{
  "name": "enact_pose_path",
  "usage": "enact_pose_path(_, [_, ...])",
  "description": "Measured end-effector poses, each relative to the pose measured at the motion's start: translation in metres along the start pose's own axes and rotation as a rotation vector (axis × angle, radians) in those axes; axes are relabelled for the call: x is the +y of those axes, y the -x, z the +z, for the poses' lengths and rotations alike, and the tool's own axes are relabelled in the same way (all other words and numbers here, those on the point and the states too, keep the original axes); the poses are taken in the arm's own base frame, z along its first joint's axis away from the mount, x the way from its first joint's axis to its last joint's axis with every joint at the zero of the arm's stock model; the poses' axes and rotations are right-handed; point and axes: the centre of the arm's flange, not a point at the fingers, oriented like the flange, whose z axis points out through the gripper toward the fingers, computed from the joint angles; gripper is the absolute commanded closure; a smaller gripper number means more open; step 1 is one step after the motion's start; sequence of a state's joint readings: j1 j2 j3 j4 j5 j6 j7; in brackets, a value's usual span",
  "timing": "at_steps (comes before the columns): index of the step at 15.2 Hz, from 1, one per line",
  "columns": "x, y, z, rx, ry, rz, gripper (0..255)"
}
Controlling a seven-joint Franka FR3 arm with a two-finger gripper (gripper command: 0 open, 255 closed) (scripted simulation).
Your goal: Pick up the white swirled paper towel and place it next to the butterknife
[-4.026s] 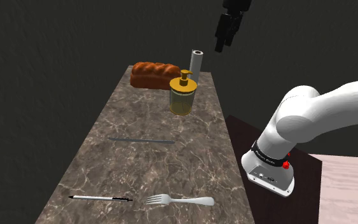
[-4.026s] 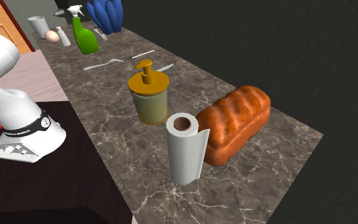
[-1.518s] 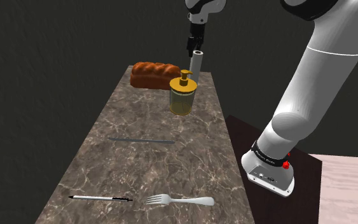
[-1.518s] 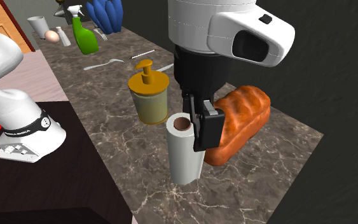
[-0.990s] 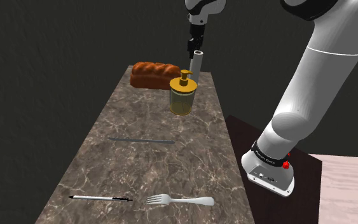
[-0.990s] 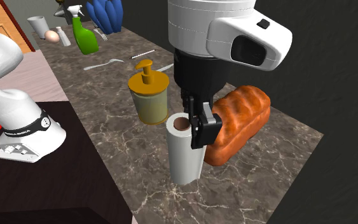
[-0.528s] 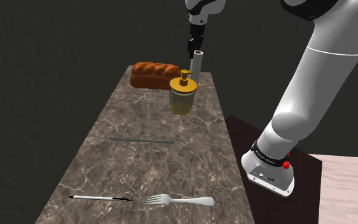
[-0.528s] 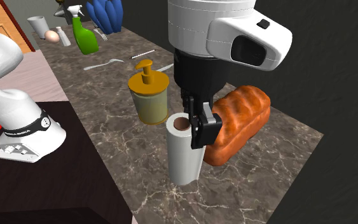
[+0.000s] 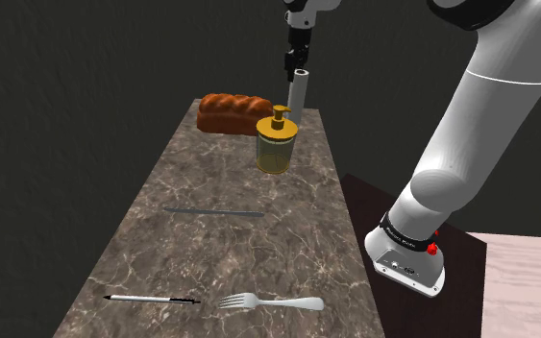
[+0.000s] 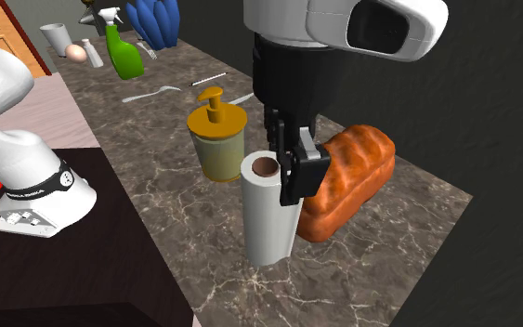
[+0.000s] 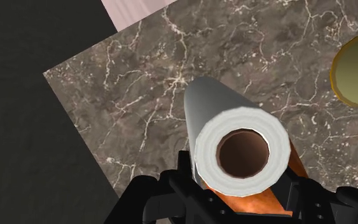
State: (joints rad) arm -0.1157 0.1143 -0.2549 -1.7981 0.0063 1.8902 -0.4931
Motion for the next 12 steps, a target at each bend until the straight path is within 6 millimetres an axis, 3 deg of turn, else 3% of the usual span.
enact_pose_path(12, [0.000, 0.002, -0.061, 0.000, 0.000, 0.000, 255])
